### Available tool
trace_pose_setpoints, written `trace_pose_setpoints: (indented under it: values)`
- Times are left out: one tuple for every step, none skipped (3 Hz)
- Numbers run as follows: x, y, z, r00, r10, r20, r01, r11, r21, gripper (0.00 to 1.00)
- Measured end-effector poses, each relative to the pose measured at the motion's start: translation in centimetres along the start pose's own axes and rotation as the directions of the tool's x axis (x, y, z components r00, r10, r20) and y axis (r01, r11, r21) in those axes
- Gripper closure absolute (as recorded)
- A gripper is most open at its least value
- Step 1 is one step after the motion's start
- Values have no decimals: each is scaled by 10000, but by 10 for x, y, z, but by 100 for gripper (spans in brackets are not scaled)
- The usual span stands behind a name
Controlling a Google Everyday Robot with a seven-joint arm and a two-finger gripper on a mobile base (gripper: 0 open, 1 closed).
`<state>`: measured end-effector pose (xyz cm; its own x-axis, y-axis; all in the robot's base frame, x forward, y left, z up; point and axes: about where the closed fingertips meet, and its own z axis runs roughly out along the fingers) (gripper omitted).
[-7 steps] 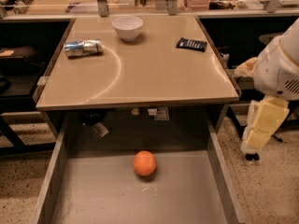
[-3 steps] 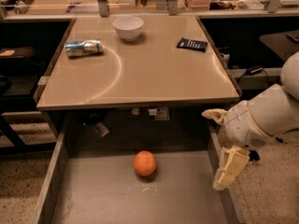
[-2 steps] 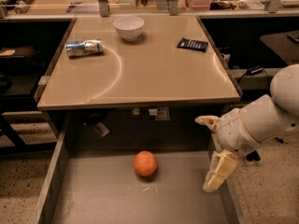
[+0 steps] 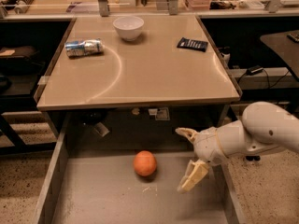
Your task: Pick orange from top drawer and place on counter
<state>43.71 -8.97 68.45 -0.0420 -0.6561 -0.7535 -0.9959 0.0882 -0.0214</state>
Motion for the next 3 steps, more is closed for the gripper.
trace_pose_setpoints:
  values:
    - [1, -7, 32, 9952, -90, 971, 87, 10000, 32, 0]
    - [-6, -8, 68, 9856, -330, 1660, 384, 9988, -299, 0]
    - [-7, -4, 99, 9815, -402, 1872, 560, 9952, -797, 0]
